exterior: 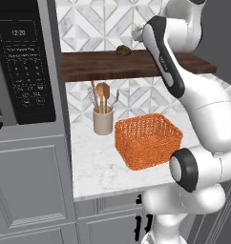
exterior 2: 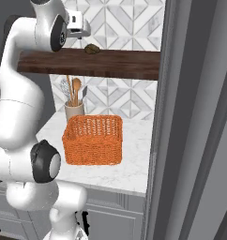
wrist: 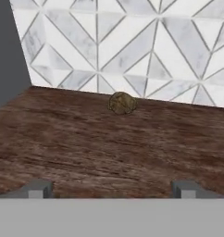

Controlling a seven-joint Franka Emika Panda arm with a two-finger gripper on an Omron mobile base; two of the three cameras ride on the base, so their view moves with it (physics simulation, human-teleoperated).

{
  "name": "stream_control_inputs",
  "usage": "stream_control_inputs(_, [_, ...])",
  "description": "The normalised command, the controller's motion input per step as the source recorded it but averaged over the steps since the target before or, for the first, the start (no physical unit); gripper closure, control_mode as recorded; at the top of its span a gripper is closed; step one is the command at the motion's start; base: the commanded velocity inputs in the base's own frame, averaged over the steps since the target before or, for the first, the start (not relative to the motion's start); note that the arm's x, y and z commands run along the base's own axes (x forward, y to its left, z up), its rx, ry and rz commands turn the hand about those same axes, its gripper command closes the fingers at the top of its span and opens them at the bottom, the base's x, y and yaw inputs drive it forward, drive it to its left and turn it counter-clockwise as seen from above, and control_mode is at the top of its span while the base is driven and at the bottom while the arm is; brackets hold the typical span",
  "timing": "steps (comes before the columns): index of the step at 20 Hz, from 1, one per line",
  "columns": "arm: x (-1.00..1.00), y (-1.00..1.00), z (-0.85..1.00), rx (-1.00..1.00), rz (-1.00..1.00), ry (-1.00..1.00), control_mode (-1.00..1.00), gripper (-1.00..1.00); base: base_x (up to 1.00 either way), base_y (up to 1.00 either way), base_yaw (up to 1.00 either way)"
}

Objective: Open the cabinet, pick up the bread from the cabinet and place it in the basket. Then move the basket to the dining counter.

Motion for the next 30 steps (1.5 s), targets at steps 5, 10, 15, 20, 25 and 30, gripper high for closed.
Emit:
stream_control_inputs(5, [1.0,0.24,-0.08,-0.07,0.0,0.06,-1.0,-1.0,0.0,0.0,0.0])
stream_control_inputs(10, [1.0,0.0,-0.18,-0.05,0.0,0.04,-1.0,-1.0,0.0,0.0,0.0])
stream_control_inputs(15, [0.99,0.0,-0.15,-0.02,0.0,0.09,-1.0,-1.0,0.0,0.0,0.0])
stream_control_inputs(20, [0.73,0.0,-0.19,0.0,0.0,0.09,-1.0,-1.0,0.0,0.0,0.0])
stream_control_inputs(25, [0.3,0.0,-0.01,0.0,0.01,0.02,-1.0,-1.0,0.0,0.0,0.0])
stream_control_inputs(30, [0.3,0.0,-0.28,-0.01,0.06,0.15,-1.0,-1.0,0.0,0.0,0.0])
